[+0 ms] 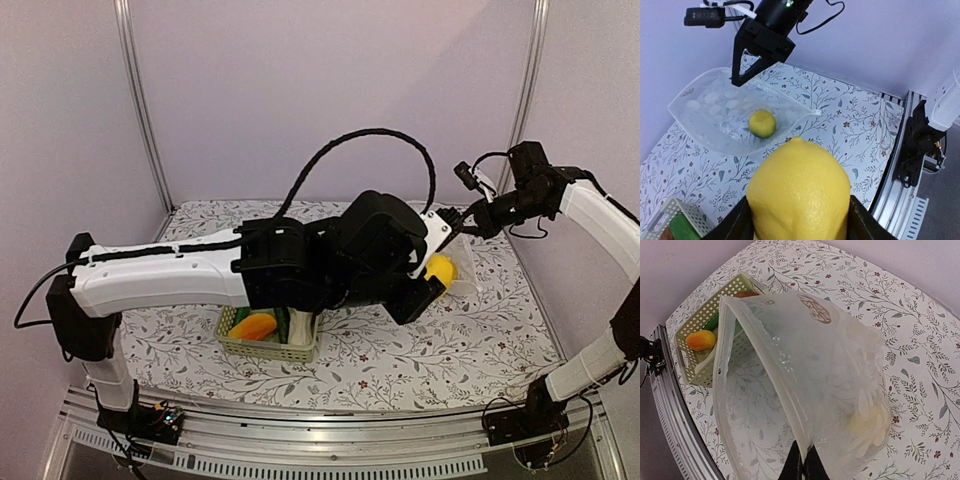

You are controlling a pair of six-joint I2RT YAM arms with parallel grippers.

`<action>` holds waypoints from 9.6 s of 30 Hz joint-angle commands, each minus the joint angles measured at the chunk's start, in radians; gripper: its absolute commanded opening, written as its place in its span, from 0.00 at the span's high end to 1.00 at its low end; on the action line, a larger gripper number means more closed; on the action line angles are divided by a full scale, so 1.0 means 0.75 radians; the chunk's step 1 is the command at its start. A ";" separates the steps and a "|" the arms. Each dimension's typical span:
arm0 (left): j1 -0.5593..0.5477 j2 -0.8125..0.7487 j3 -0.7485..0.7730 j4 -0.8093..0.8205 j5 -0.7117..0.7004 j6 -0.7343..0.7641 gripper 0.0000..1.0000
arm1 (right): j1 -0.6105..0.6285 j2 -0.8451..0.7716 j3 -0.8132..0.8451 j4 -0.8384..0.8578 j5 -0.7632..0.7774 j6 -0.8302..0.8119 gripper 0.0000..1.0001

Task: Place the food in the zip-top bag and seal the zipper
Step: Place the fake fruit in the zipper food storage bag, then pick up the fake fruit from the bin, then place the fake fruit in the zipper food storage bag, then pick up the fake vegetable from the bin.

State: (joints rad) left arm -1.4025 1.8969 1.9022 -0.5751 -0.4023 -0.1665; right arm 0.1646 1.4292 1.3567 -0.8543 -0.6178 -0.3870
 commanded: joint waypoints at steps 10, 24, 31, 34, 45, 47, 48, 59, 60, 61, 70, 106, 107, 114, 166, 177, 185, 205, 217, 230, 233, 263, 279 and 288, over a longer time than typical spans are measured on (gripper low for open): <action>0.031 0.375 0.267 0.334 -0.127 0.291 0.50 | 0.047 -0.064 0.091 -0.238 -0.003 -0.001 1.00; 0.209 0.521 0.331 0.404 -0.196 0.274 0.44 | 0.047 -0.089 0.099 -0.301 -0.083 0.001 1.00; 0.225 0.672 0.522 0.349 -0.298 0.297 0.10 | 0.047 -0.052 0.150 -0.329 -0.220 0.027 1.00; 0.222 0.685 0.567 0.339 -0.369 0.304 0.03 | 0.048 0.008 0.219 -0.353 -0.252 0.044 1.00; 0.102 0.327 0.228 0.597 -0.422 0.399 0.03 | 0.012 0.131 0.247 -0.297 -0.192 0.082 1.00; 0.078 0.267 0.176 0.614 -0.423 0.392 0.03 | -0.005 0.135 0.240 -0.275 -0.179 0.081 1.00; 0.070 0.239 0.155 0.613 -0.423 0.380 0.03 | -0.014 0.134 0.234 -0.262 -0.172 0.080 1.00; 0.073 -0.032 -0.247 0.426 -0.496 -0.035 0.06 | -0.122 0.125 0.328 -0.204 -0.088 0.062 1.00; 0.081 -0.041 -0.261 0.361 -0.494 -0.095 0.07 | -0.128 0.129 0.343 -0.199 -0.085 0.063 1.00; 0.088 -0.051 -0.277 0.284 -0.482 -0.152 0.08 | -0.134 0.131 0.351 -0.192 -0.083 0.067 1.00; 0.258 -0.213 -0.628 -0.133 -0.201 -0.539 0.18 | -0.134 0.063 0.069 0.032 -0.236 0.087 1.00; 0.689 -0.114 -0.976 -0.350 0.133 0.005 0.25 | -0.134 -0.099 -0.245 0.196 -0.427 0.029 1.00; 0.694 -0.111 -0.985 -0.340 0.147 0.027 0.25 | -0.135 -0.100 -0.249 0.196 -0.427 0.030 1.00; 0.719 -0.054 -0.984 -0.324 0.214 0.069 0.31 | -0.135 -0.100 -0.252 0.198 -0.424 0.026 1.00; 0.094 0.041 -0.255 0.877 0.170 0.472 0.57 | -0.038 -0.079 0.032 -0.239 -0.284 0.002 1.00; 0.094 0.305 -0.120 1.076 -0.066 0.759 0.54 | -0.021 -0.100 0.051 -0.348 -0.297 -0.043 1.00; 0.122 0.463 -0.022 1.069 -0.232 0.862 0.42 | -0.020 -0.127 0.078 -0.402 -0.329 -0.054 1.00; 0.008 0.329 -0.125 1.369 -0.483 0.990 0.04 | -0.022 -0.060 0.079 -0.353 -0.256 0.018 1.00; -0.021 -0.157 -0.645 1.288 -0.039 0.357 0.07 | -0.037 -0.037 0.053 -0.301 -0.218 0.035 1.00; -0.015 -0.369 -1.015 0.987 -0.345 -0.029 0.11 | -0.107 -0.060 0.174 -0.262 0.003 0.062 1.00; 0.017 -0.407 -1.039 0.825 -0.399 -0.164 0.10 | -0.108 -0.075 0.178 -0.243 0.032 0.062 1.00; 0.692 -0.370 -0.986 0.047 -0.111 -0.589 0.16 | -0.108 -0.332 -0.234 0.008 -0.166 0.038 1.00; 0.858 0.151 -0.548 -0.084 0.255 -0.521 0.18 | -0.107 -0.361 -0.268 0.013 -0.191 0.033 1.00; 0.877 0.280 -0.487 -0.078 0.411 -0.494 0.47 | -0.107 -0.353 -0.278 0.015 -0.194 0.033 1.00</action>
State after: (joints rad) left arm -0.7574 2.0731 1.5097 -0.6174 -0.1799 -0.5594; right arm 0.0849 1.1732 1.1648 -0.8581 -0.7433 -0.3557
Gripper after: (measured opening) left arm 0.609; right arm 0.005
